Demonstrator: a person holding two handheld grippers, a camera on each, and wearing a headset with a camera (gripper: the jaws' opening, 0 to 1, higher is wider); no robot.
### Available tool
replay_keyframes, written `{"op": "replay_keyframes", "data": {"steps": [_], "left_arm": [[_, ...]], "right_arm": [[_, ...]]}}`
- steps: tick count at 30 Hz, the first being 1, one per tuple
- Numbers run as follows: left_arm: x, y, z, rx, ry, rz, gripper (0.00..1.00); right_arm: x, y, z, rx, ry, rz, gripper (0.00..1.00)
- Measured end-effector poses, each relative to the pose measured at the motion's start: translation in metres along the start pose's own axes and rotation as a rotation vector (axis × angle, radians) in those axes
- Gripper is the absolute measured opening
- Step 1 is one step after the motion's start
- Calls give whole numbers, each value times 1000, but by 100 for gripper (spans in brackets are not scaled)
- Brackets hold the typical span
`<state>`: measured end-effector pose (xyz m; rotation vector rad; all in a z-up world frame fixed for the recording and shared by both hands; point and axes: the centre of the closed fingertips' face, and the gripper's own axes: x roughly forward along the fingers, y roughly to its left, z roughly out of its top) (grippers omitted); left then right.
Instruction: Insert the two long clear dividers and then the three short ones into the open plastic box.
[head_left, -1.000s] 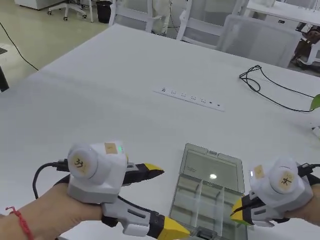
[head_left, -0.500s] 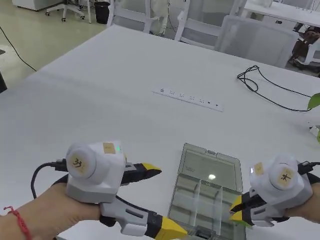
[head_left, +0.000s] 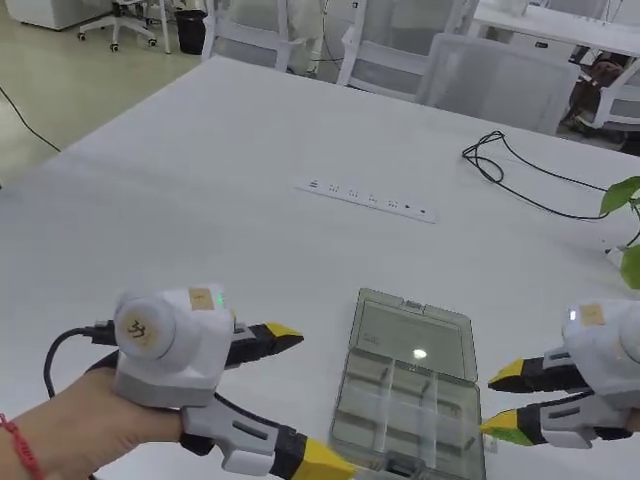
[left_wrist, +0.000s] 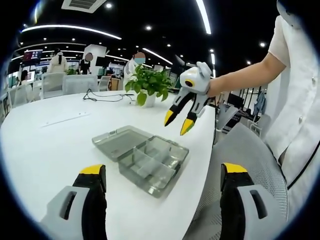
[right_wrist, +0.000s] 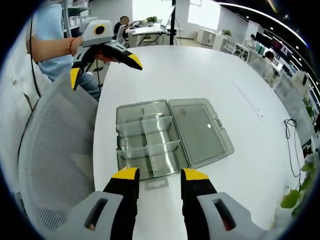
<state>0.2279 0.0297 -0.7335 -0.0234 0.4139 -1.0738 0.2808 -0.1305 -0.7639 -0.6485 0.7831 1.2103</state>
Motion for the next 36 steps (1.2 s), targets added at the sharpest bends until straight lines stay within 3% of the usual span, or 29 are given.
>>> {"op": "replay_keyframes", "data": {"steps": [11, 20, 28, 36], "left_arm": [[-3, -1, -7, 22, 40, -9, 100], [-3, 0, -11, 46, 71, -6, 100], [-2, 0, -20, 48, 97, -9, 100], [-1, 0, -19, 54, 105, -17, 100]], "right_arm": [[-25, 6, -23, 98, -94, -68, 55], [-34, 10, -35, 166, -180, -142, 71], [-33, 28, -46, 200, -175, -151, 77], [-34, 30, -48, 214, -168, -150, 78]]}}
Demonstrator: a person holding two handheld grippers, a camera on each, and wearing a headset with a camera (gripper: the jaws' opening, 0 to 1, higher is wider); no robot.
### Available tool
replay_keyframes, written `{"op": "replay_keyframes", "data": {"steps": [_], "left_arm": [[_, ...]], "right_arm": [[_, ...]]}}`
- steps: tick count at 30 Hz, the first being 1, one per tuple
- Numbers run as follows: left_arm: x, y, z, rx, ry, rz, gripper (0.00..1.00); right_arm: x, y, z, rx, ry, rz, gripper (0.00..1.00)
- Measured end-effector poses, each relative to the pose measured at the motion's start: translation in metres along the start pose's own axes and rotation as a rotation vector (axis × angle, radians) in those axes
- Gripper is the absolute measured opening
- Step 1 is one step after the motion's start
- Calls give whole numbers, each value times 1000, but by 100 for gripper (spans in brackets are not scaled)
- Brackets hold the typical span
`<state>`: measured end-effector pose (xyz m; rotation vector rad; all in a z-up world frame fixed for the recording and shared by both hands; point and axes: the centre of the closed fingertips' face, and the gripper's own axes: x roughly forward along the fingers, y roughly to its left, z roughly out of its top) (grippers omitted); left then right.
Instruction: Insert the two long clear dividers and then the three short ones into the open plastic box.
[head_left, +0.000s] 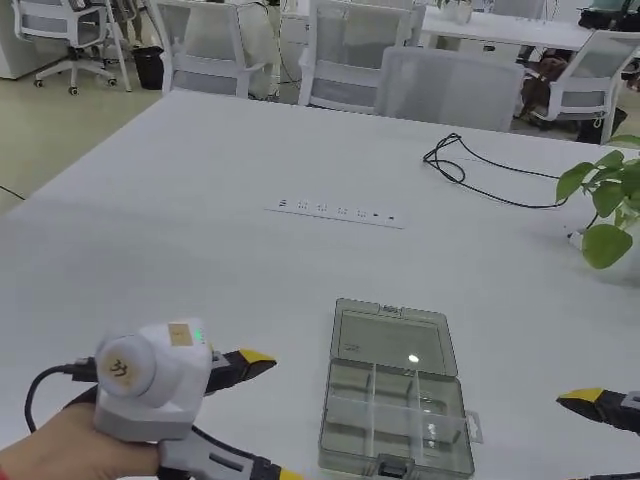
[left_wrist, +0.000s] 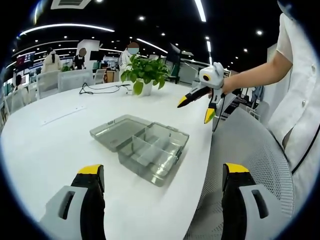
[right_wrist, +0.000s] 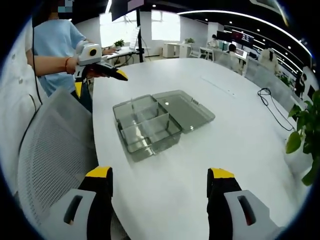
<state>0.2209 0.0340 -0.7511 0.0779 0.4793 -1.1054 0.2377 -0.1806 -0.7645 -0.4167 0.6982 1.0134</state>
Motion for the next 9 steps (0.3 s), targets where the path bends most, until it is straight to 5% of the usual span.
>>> {"op": "replay_keyframes", "data": {"steps": [9], "left_arm": [[1, -1, 0, 2, 1, -3, 100]], "right_arm": [[2, 1, 1, -11, 7, 9, 78]]}}
